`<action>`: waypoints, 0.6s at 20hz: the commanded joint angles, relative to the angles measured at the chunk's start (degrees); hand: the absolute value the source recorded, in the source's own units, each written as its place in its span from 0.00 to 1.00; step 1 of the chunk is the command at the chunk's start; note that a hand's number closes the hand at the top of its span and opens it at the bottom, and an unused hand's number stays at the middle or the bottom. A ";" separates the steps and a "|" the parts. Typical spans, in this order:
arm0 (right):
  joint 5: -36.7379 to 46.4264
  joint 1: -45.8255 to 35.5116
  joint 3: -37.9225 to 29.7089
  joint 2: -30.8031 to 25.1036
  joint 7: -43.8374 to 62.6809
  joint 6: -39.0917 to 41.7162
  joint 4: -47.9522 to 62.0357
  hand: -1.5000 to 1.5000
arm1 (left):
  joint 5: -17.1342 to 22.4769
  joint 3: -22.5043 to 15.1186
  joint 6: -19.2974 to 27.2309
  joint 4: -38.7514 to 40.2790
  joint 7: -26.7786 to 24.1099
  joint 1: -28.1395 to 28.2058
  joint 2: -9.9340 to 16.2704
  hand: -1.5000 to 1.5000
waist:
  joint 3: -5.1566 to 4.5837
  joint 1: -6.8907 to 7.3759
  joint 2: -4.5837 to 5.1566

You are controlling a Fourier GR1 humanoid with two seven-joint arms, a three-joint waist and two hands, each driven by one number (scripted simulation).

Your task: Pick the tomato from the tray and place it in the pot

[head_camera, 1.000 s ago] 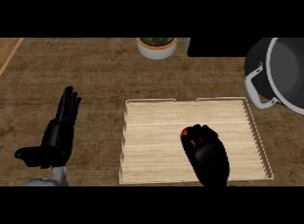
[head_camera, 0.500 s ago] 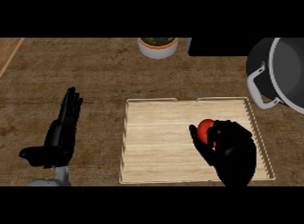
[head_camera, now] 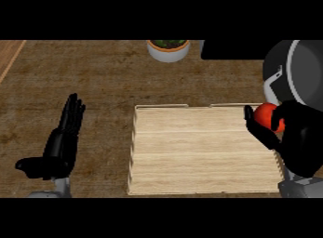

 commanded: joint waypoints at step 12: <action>-30.15 -19.91 -14.11 -15.99 -21.20 6.82 33.43 1.00 | -1.60 0.04 0.11 -0.23 -0.01 -0.56 -1.13 0.50 | 0.04 0.74 0.23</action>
